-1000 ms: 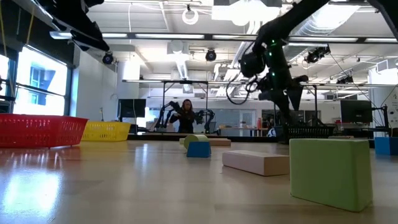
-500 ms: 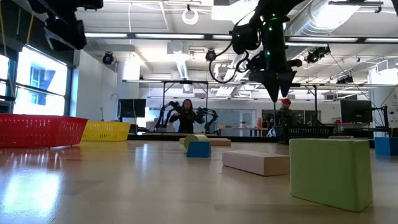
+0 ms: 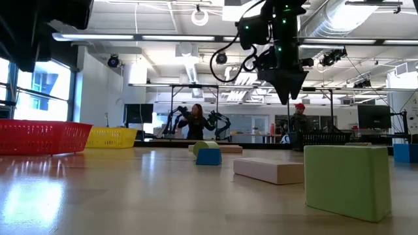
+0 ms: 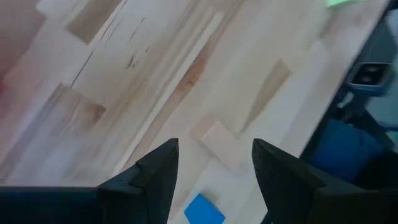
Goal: Sort & place blocks by color
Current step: Put the brown block into the red bin
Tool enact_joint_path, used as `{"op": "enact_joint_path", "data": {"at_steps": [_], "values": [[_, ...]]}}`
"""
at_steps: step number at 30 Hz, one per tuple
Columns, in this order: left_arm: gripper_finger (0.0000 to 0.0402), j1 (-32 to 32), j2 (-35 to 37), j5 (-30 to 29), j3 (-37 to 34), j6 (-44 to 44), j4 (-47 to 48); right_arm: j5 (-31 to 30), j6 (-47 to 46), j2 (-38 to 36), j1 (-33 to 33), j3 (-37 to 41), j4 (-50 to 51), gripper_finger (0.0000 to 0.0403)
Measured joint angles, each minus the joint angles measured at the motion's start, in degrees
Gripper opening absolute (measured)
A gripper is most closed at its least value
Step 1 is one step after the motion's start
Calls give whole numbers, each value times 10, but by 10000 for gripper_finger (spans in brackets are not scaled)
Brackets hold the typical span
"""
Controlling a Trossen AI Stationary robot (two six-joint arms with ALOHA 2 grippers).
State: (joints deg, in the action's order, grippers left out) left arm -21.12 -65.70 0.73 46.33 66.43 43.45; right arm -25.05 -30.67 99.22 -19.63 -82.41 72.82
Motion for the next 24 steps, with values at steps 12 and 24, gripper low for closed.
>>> {"op": "enact_joint_path", "data": {"at_steps": [12,24], "values": [[190,-53,-97,-24,0,154,-34,-37,-4,0,14,0,-7,220],[190,-93,-142,-60,0,295,-49,-39,-4,0,13,0,-11,220]]}}
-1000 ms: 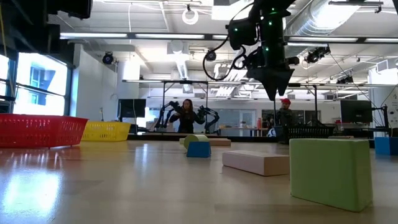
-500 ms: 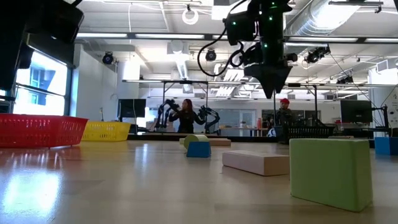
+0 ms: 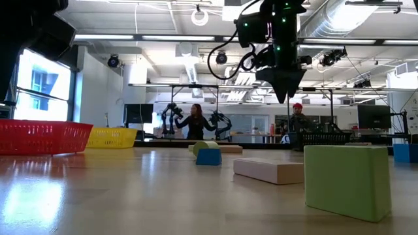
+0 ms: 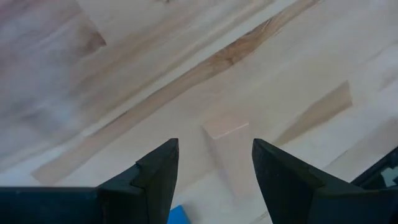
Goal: Sort & place blocks by color
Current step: Put the brown block into the red bin
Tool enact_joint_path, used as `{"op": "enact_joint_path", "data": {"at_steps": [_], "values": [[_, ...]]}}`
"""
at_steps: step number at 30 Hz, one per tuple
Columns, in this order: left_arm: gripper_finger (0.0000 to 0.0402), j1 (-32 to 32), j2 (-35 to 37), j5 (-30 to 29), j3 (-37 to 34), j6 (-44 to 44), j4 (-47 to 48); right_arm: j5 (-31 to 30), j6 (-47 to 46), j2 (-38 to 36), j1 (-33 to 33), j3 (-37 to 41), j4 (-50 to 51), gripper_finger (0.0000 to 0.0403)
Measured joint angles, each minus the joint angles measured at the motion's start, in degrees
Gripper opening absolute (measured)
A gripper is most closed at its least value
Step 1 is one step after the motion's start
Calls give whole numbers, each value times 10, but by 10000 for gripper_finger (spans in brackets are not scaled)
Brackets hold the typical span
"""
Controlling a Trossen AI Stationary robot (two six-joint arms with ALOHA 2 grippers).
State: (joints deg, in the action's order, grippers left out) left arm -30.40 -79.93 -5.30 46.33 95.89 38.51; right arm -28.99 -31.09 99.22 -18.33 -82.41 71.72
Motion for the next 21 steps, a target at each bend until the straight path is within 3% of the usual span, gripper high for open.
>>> {"op": "enact_joint_path", "data": {"at_steps": [9,21], "values": [[190,-16,-21,-36,0,32,-45,-1,0,0,0,0,-8,220],[190,-24,-65,-39,0,42,-72,0,0,0,0,0,-18,220]]}}
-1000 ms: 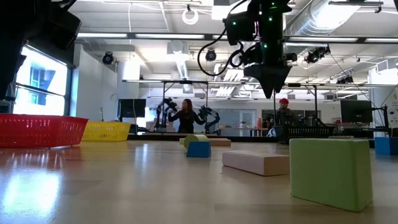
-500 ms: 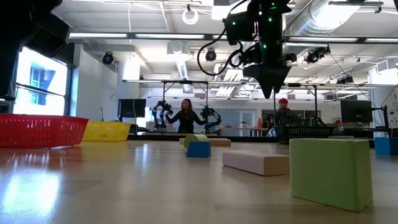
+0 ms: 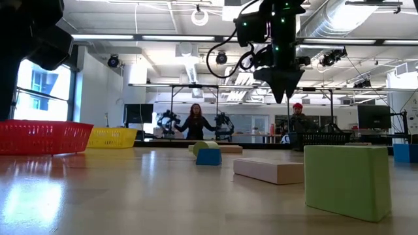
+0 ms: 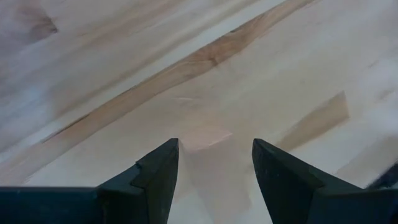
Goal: Sort & place blocks by color
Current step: Put the brown block into the red bin
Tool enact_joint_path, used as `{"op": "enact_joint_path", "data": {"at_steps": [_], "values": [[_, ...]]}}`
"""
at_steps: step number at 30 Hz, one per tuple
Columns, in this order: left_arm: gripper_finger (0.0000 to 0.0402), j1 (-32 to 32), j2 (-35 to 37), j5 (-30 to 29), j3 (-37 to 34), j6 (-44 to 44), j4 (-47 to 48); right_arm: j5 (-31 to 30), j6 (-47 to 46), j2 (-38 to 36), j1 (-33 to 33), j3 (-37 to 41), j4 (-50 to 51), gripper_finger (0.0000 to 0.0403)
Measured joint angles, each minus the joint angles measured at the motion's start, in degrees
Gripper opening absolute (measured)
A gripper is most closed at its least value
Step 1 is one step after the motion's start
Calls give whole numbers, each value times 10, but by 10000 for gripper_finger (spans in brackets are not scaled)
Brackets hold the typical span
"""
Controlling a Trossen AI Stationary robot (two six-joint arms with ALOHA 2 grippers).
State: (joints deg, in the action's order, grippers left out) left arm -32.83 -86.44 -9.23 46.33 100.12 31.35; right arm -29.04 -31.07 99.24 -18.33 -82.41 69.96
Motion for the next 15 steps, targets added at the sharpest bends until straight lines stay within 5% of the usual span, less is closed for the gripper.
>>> {"op": "enact_joint_path", "data": {"at_steps": [15], "values": [[189,-14,-46,-1,0,3,-41,0,0,0,0,0,-6,220]]}}
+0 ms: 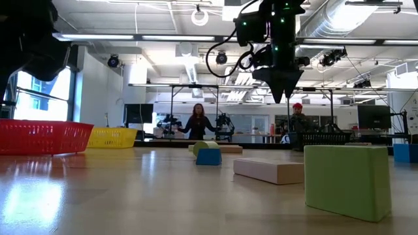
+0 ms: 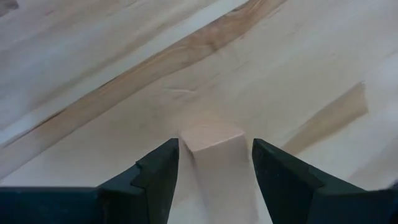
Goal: Sort & place blocks by color
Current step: Put the brown block into the red bin
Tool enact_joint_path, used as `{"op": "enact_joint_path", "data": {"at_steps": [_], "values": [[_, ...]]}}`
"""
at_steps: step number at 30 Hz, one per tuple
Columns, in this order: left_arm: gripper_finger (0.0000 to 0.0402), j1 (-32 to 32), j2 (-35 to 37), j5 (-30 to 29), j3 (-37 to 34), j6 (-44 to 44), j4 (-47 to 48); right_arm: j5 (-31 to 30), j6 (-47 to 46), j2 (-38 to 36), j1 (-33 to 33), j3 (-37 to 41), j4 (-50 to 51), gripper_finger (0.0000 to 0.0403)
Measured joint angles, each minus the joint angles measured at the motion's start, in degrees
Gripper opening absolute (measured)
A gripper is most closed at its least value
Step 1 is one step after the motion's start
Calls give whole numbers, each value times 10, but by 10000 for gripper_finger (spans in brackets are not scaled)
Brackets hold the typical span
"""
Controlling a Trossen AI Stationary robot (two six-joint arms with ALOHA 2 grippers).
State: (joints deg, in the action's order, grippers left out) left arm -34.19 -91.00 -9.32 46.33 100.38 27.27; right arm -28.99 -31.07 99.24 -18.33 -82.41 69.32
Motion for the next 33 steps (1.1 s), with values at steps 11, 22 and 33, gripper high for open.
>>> {"op": "enact_joint_path", "data": {"at_steps": [11,22,33], "values": [[164,-16,-35,3,2,-32,-4,17,-9,0,0,0,3,220],[106,-16,-35,-9,2,-155,-8,112,-15,0,52,0,9,220],[107,21,38,-78,-1,-291,47,201,-21,0,120,0,-20,220]]}}
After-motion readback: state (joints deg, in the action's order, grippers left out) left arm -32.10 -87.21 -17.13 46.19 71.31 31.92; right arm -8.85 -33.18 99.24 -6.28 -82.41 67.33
